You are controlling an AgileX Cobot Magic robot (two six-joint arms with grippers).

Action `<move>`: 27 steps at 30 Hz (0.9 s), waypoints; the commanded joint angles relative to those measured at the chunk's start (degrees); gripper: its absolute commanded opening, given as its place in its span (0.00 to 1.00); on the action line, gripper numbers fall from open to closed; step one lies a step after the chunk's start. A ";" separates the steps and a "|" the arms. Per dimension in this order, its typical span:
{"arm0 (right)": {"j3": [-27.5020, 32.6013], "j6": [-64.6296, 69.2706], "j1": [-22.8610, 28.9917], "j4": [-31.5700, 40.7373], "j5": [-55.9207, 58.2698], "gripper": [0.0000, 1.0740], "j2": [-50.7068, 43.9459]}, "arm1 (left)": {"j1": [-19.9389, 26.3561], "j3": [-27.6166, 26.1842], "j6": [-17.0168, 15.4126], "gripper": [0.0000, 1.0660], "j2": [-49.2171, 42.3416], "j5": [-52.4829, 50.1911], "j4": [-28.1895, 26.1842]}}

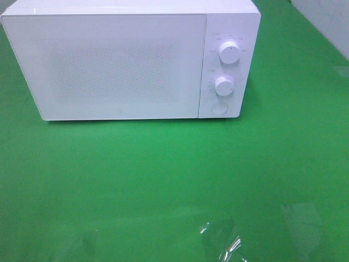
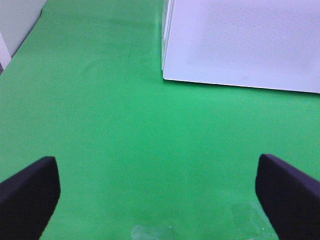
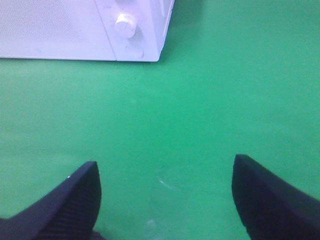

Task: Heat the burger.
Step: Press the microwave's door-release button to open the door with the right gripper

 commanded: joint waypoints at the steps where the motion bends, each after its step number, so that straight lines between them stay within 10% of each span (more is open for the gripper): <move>1: 1.32 -0.97 -2.86 0.06 -0.17 0.66 -3.21 | 0.11 0.17 -0.06 0.93 -0.97 -0.40 -0.29; 27: 8.71 -1.32 -13.75 1.60 0.40 0.66 -19.71 | 0.11 0.17 -0.06 0.93 -0.34 -0.40 -0.29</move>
